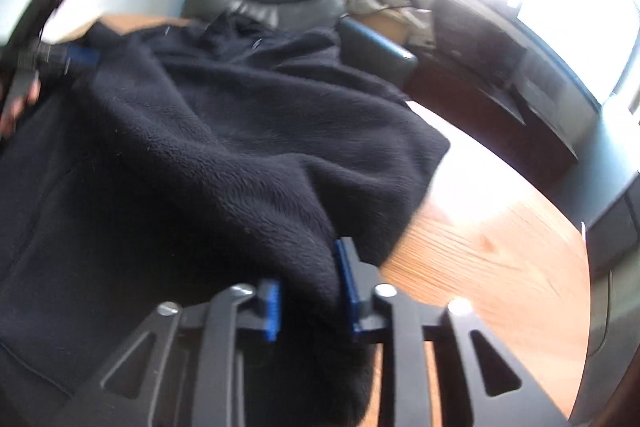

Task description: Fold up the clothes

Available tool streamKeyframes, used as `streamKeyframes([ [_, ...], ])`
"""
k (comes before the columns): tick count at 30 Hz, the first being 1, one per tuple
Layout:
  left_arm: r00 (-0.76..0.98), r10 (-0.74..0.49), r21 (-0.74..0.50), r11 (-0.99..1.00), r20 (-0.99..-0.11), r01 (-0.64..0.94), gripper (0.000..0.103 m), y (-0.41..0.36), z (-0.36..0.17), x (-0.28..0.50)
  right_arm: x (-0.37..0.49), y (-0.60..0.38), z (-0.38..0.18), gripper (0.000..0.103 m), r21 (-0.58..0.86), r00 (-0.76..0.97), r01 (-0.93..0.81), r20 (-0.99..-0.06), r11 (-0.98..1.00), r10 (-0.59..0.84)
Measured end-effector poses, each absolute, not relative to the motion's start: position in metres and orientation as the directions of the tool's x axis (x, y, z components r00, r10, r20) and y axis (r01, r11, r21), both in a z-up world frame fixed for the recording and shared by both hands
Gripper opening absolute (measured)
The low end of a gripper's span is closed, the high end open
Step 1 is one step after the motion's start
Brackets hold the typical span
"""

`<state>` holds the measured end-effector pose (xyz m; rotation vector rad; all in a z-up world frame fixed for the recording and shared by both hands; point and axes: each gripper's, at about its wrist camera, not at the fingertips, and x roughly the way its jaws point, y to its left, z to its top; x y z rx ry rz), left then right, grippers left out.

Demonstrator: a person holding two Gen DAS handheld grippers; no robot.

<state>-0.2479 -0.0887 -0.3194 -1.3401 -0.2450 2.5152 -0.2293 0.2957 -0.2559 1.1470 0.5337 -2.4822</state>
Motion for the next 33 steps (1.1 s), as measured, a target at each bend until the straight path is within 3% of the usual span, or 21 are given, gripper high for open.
streamKeyframes([
  [3, -0.529, 0.345, -0.284, -0.939, -0.776, -0.195, 0.103, -0.089, -0.323, -0.227, -0.216, 0.310, -0.257, 0.022, -0.195, -0.617, 0.417, -0.778, -0.888, -0.119],
  [7, -0.488, 0.292, -0.180, -0.948, -0.823, -0.264, 0.103, -0.070, -0.321, -0.222, -0.215, 0.318, -0.271, 0.022, -0.215, -0.582, 0.380, -0.812, -0.900, -0.052],
  [10, -0.466, 0.307, -0.182, -0.938, -0.830, -0.294, 0.103, -0.067, -0.314, -0.213, -0.212, 0.331, -0.253, 0.041, -0.186, -0.581, 0.308, -0.813, -0.933, -0.030],
  [13, -0.468, 0.339, -0.210, -0.928, -0.816, -0.307, 0.103, -0.066, -0.303, -0.209, -0.204, 0.349, -0.219, 0.043, -0.048, -0.538, 0.269, -0.836, -0.962, -0.109],
  [15, -0.493, 0.364, -0.240, -0.924, -0.790, -0.298, 0.103, -0.073, -0.297, -0.211, -0.214, 0.335, -0.196, 0.056, -0.022, -0.567, 0.326, -0.805, -0.945, -0.177],
  [17, -0.478, 0.341, -0.261, -0.938, -0.809, -0.228, 0.103, -0.084, -0.309, -0.221, -0.237, 0.309, -0.175, 0.088, -0.026, -0.605, 0.418, -0.754, -0.908, -0.256],
  [18, -0.458, 0.351, -0.291, -0.936, -0.817, -0.199, 0.103, -0.090, -0.319, -0.223, -0.248, 0.296, -0.165, 0.091, -0.031, -0.619, 0.462, -0.727, -0.887, -0.297],
  [21, -0.475, 0.320, -0.236, -0.944, -0.819, -0.229, 0.103, -0.083, -0.322, -0.214, -0.306, 0.273, -0.179, 0.088, 0.027, -0.558, 0.529, -0.742, -0.849, -0.371],
  [23, -0.482, 0.313, -0.228, -0.947, -0.818, -0.226, 0.103, -0.082, -0.323, -0.206, -0.347, 0.265, -0.214, 0.069, 0.074, -0.479, 0.520, -0.799, -0.851, -0.363],
  [25, -0.486, 0.313, -0.226, -0.947, -0.816, -0.230, 0.103, -0.083, -0.323, -0.199, -0.378, 0.263, -0.251, 0.058, 0.101, -0.407, 0.492, -0.851, -0.865, -0.332],
  [27, -0.481, 0.318, -0.229, -0.944, -0.817, -0.236, 0.103, -0.083, -0.320, -0.199, -0.383, 0.278, -0.255, 0.045, 0.118, -0.456, 0.461, -0.819, -0.880, -0.348],
  [28, -0.479, 0.320, -0.232, -0.944, -0.817, -0.236, 0.103, -0.083, -0.317, -0.200, -0.386, 0.283, -0.254, 0.027, 0.115, -0.462, 0.436, -0.822, -0.892, -0.332],
  [31, -0.494, 0.315, -0.213, -0.944, -0.811, -0.252, 0.103, -0.077, -0.306, -0.208, -0.386, 0.309, -0.245, 0.028, 0.025, -0.531, 0.299, -0.826, -0.954, -0.188],
  [33, -0.515, 0.353, -0.237, -0.931, -0.781, -0.278, 0.103, -0.075, -0.297, -0.212, -0.379, 0.310, -0.230, 0.045, 0.012, -0.546, 0.282, -0.820, -0.959, -0.171],
])
